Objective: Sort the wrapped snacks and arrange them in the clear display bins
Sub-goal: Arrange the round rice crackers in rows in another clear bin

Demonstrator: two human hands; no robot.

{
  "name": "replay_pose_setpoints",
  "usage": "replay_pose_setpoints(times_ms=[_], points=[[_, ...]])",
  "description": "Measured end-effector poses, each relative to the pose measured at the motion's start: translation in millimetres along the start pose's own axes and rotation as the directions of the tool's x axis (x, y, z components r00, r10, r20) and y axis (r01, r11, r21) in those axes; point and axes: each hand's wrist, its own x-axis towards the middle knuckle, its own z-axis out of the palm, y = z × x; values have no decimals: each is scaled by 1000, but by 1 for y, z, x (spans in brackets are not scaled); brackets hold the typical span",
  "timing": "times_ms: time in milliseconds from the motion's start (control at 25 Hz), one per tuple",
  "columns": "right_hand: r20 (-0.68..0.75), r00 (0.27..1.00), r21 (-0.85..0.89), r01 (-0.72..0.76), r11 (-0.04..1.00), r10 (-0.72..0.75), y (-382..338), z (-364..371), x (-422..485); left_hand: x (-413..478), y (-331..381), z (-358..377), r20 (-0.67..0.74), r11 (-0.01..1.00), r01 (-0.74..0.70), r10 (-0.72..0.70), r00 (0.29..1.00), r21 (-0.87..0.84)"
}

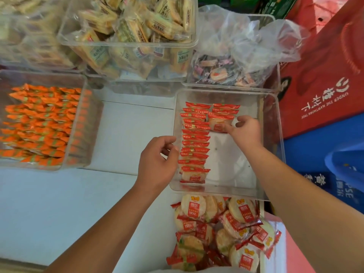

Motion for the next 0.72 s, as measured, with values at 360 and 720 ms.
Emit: replay_pose_setpoints(times_ms=[360,720], points=[[30,954,55,297,953,-299,-8,-71,-176,-98,-28,-2,-16,998,-62,63,998,33],[-75,996,33,56,998,-54,156,-71,-264,-125,-89,65,206,872,159,-280,938,463]])
